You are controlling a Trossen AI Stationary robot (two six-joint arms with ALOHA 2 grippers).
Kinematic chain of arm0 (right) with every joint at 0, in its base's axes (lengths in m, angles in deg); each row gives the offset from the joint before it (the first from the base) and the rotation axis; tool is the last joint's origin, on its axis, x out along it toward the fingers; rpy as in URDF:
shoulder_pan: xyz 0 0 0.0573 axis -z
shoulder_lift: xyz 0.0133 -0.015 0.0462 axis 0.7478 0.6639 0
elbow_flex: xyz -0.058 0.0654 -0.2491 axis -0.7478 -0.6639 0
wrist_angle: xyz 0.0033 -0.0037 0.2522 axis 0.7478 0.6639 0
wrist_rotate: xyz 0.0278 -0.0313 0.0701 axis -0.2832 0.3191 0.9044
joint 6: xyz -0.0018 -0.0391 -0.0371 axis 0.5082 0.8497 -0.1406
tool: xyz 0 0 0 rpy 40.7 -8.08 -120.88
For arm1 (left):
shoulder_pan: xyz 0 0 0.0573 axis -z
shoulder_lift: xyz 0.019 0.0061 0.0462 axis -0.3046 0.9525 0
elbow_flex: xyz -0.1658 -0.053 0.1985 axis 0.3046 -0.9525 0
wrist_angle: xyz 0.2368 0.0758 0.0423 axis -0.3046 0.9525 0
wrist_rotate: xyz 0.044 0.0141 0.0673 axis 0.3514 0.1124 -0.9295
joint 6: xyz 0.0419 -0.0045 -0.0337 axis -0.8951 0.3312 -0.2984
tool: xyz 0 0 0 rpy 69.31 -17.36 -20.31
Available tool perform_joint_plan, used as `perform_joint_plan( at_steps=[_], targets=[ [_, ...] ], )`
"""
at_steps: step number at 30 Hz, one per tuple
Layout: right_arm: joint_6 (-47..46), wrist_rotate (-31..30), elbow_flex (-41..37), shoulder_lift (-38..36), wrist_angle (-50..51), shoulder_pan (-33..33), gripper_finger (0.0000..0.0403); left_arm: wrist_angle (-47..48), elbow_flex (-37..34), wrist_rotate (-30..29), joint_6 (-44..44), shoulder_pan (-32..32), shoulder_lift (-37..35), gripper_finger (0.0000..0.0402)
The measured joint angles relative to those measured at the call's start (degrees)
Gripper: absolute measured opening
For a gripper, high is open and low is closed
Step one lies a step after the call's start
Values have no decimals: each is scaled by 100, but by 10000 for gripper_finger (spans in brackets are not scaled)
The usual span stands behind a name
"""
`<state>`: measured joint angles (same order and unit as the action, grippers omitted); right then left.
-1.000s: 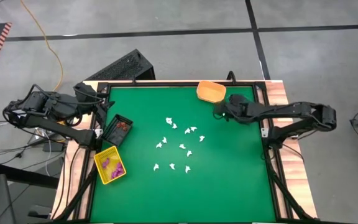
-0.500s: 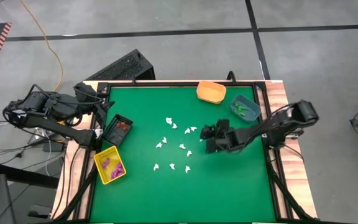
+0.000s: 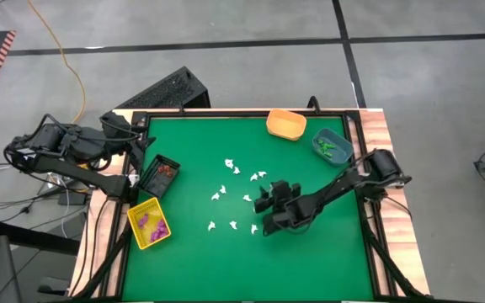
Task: Sort Halloween decoration
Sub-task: Put the white ghost toy into the light orange bin
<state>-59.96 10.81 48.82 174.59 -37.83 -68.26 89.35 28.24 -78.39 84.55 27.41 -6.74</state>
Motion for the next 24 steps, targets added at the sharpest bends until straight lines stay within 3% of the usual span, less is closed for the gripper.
perform_joint_plan(
  at_steps=[9, 14, 18, 24],
  targets=[
    [-1620, -549, 453, 423, 1568, -178, 223, 32, -2, 107, 17, -2, 0, 199],
    [-1199, -987, 457, 421, 1269, -268, 223, 192, -2, 104, 9, -1, 0, 199],
    [-637, -957, 459, 421, 826, -240, 223, 255, -2, 96, -5, -2, 0, 199],
    [-891, -933, 449, 438, 1189, -142, 223, 256, -2, 72, -2, 0, 0, 199]
  ],
)
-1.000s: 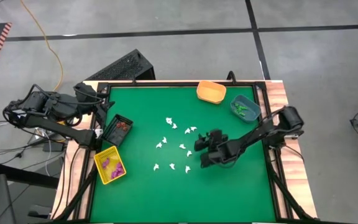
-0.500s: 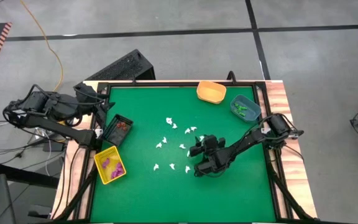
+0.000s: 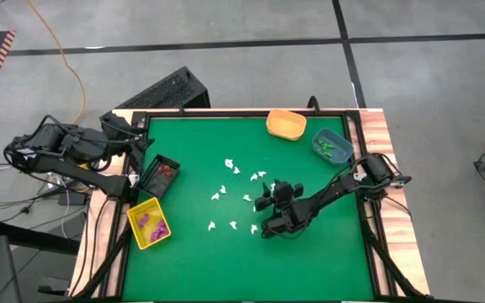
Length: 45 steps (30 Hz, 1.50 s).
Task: Sort Halloween decoration
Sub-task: Put the white ghost toy into the light orange bin
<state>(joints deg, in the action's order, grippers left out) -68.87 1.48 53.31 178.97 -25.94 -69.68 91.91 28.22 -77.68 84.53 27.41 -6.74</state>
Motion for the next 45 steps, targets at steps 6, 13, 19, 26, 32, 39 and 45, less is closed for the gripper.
perform_joint_plan(
  at_steps=[6, 13, 19, 26, 32, 39, 45],
  targets=[
    [-15, -20, -18, 471, -663, 138, 223, 2, 0, 2, 10, -1, 0, 199],
    [-1331, -253, 21, 1213, -796, 60, 223, 22, 0, 4, 45, 0, 0, 199],
    [-1421, -15, 90, 1544, -703, -101, 223, 66, -2, 2, 131, 0, 0, 199],
    [-1073, 57, 102, 1404, -663, -321, 223, 61, -2, -121, 141, -1, 0, 199],
    [-184, 100, 78, 1019, -585, -207, 223, 44, -2, -268, 176, -2, 0, 199],
    [160, -486, 78, 312, -255, -204, 223, 42, -2, -317, 280, -2, 0, 199],
    [3, -959, 24, -636, 1082, -346, 222, 44, -2, -319, 240, -2, 0, 199]
  ],
)
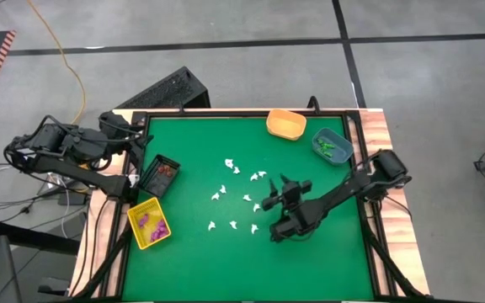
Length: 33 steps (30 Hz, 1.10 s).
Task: Sort Halloween decoration
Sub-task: Put the white ghost toy into the light orange bin
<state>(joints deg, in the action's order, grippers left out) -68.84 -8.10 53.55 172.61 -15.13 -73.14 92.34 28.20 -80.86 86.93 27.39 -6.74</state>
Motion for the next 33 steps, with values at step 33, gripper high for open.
perform_joint_plan(
  at_steps=[33],
  targets=[
    [-2477, 1306, -1846, 404, -844, -369, 217, 50, -2, -85, 164, 1, 0, 199]
  ],
)
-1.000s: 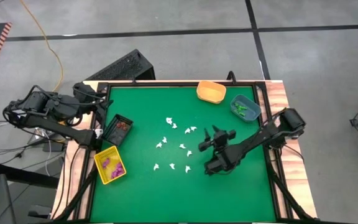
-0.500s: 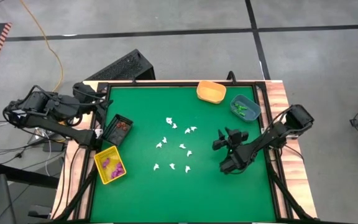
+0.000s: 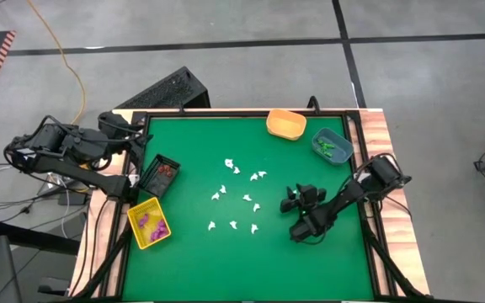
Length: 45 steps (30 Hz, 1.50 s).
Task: Sort Halloween decoration
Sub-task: Put the white ghost toy into the light orange bin
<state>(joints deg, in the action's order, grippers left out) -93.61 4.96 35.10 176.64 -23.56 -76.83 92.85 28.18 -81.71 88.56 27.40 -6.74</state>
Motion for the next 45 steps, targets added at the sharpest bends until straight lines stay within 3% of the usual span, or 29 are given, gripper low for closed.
perform_joint_plan(
  at_steps=[7, 17, 24, 36, 45],
  targets=[
    [372, -110, 46, 430, -683, -56, 254, 66, 0, 0, 42, 0, 0, 199],
    [986, 416, 217, 484, -720, -72, 253, 158, 0, -15, 130, 0, 0, 199],
    [1030, 478, 225, 487, -547, -76, 211, 158, 0, -97, 132, 0, 0, 199],
    [1014, 503, 231, 490, -505, -76, 106, 160, 0, -254, 130, -1, 0, 199],
    [548, 509, 261, 483, -468, -78, 87, 160, 0, -303, 130, 0, 0, 199]
  ],
)
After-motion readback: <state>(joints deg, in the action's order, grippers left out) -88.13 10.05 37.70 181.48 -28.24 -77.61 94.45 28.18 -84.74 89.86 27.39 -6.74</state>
